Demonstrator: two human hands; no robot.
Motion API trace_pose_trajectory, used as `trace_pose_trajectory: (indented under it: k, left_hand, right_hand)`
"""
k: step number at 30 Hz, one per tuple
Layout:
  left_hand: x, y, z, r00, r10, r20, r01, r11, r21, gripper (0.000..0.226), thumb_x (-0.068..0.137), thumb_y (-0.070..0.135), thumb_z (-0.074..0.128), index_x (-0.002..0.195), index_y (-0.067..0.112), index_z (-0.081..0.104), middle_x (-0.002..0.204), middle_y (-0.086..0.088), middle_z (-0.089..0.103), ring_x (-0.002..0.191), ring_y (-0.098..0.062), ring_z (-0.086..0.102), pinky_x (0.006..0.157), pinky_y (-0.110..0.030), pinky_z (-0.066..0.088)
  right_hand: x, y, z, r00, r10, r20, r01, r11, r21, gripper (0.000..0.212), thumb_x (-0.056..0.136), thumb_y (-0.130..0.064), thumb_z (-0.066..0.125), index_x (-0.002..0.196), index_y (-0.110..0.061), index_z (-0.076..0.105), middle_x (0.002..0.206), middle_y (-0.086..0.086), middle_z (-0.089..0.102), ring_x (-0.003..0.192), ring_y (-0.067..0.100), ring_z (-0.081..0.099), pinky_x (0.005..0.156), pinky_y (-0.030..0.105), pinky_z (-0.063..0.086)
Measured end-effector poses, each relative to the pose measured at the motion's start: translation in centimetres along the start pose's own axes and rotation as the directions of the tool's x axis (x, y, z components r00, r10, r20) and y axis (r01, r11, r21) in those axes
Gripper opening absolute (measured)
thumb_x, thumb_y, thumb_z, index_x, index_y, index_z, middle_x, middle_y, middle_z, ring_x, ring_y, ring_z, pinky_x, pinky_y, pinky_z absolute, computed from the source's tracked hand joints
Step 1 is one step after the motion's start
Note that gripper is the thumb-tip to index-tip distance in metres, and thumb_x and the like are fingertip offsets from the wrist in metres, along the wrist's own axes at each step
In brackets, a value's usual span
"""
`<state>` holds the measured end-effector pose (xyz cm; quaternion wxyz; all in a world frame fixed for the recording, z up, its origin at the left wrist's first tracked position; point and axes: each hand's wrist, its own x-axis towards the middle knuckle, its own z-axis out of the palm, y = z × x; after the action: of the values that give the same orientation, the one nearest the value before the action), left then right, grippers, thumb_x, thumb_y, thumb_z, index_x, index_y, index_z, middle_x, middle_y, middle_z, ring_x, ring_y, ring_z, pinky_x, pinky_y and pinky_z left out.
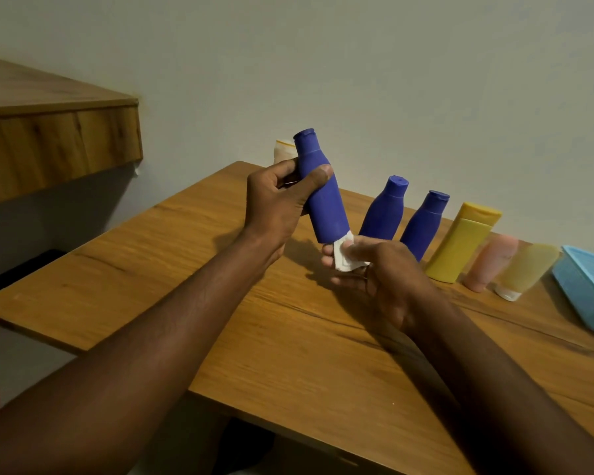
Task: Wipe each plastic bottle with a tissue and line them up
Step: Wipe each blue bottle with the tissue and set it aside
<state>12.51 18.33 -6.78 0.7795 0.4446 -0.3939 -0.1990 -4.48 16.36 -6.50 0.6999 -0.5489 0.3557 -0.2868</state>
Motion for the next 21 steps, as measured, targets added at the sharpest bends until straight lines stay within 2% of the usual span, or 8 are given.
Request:
trace_pose_trajectory:
  k: [4, 7, 9, 11, 13, 17, 21]
  left_hand:
    - [0.1, 0.2, -0.1, 1.000, -0.014, -0.027, 0.014, 1.000, -0.013, 0.030, 0.089, 0.015, 0.082, 0.113, 0.000, 0.073, 0.095, -0.007, 0.076, 0.089, -0.021, 0.077, 0.075, -0.042, 0.065]
    - [0.0, 0.2, 0.1, 0.999, -0.042, -0.015, 0.041, 0.999, -0.019, 0.028, 0.089, 0.016, 0.081, 0.112, 0.001, 0.073, 0.097, -0.009, 0.077, 0.089, -0.020, 0.077, 0.073, -0.038, 0.065]
    - [-0.1, 0.3, 0.2, 0.999, -0.052, 0.004, 0.052, 0.999, -0.016, 0.028, 0.090, 0.016, 0.081, 0.113, 0.002, 0.073, 0.101, -0.011, 0.077, 0.092, -0.021, 0.077, 0.074, -0.037, 0.065]
    - [0.0, 0.4, 0.1, 0.998, -0.054, 0.012, 0.055, 0.998, -0.035, 0.028, 0.090, 0.016, 0.080, 0.113, 0.001, 0.073, 0.102, -0.012, 0.076, 0.094, -0.022, 0.077, 0.076, -0.039, 0.065]
    - [0.1, 0.6, -0.1, 0.998, -0.060, 0.009, 0.060, 0.996, -0.059, 0.028, 0.091, 0.015, 0.080, 0.112, -0.002, 0.072, 0.098, -0.009, 0.076, 0.094, -0.022, 0.077, 0.079, -0.043, 0.065]
    - [0.2, 1.0, -0.4, 0.997, -0.083, -0.006, 0.082, 0.990, -0.112, 0.026, 0.090, 0.014, 0.080, 0.110, -0.002, 0.073, 0.096, -0.006, 0.077, 0.092, -0.020, 0.077, 0.075, -0.040, 0.065]
    - [0.3, 1.5, -0.8, 0.992, -0.120, 0.035, 0.123, 0.986, -0.109, 0.027, 0.089, 0.016, 0.081, 0.111, 0.001, 0.074, 0.099, -0.007, 0.077, 0.091, -0.021, 0.076, 0.072, -0.038, 0.064]
  right_hand:
    - [-0.1, 0.5, 0.7, 0.995, 0.008, 0.095, -0.001, 0.997, -0.078, 0.024, 0.101, -0.010, 0.049, 0.120, -0.005, 0.063, 0.102, 0.014, 0.075, 0.092, 0.027, 0.072, 0.084, 0.042, 0.056]
    - [-0.1, 0.3, 0.6, 0.999, -0.024, 0.044, 0.030, 0.989, -0.143, 0.021, 0.101, -0.011, 0.050, 0.115, -0.009, 0.065, 0.084, 0.004, 0.077, 0.080, 0.020, 0.074, 0.072, 0.032, 0.061]
    - [0.0, 0.4, 0.2, 0.990, -0.135, -0.040, 0.119, 0.954, -0.273, 0.018, 0.101, -0.013, 0.052, 0.105, -0.012, 0.069, 0.080, 0.002, 0.076, 0.074, 0.012, 0.074, 0.063, 0.025, 0.059]
    - [0.2, 0.7, -0.2, 0.939, -0.332, -0.090, 0.259, 0.856, -0.448, 0.018, 0.099, -0.016, 0.056, 0.093, -0.017, 0.073, 0.085, 0.001, 0.075, 0.082, 0.014, 0.073, 0.072, 0.033, 0.060]
    - [0.3, 0.9, -0.5, 0.878, -0.469, -0.099, 0.354, 0.774, -0.525, 0.019, 0.099, -0.020, 0.057, 0.089, -0.019, 0.073, 0.084, -0.001, 0.075, 0.085, 0.015, 0.072, 0.081, 0.043, 0.060]
    - [0.5, 0.8, -0.7, 0.756, -0.646, -0.102, 0.465, 0.640, -0.612, 0.019, 0.094, -0.033, 0.060, 0.088, -0.020, 0.072, 0.081, -0.004, 0.072, 0.083, 0.019, 0.069, 0.079, 0.055, 0.058]
    - [0.5, 0.5, -0.7, 0.671, -0.733, -0.112, 0.523, 0.574, -0.630, 0.018, 0.092, -0.036, 0.067, 0.091, -0.018, 0.071, 0.082, -0.002, 0.070, 0.080, 0.020, 0.066, 0.074, 0.053, 0.057]
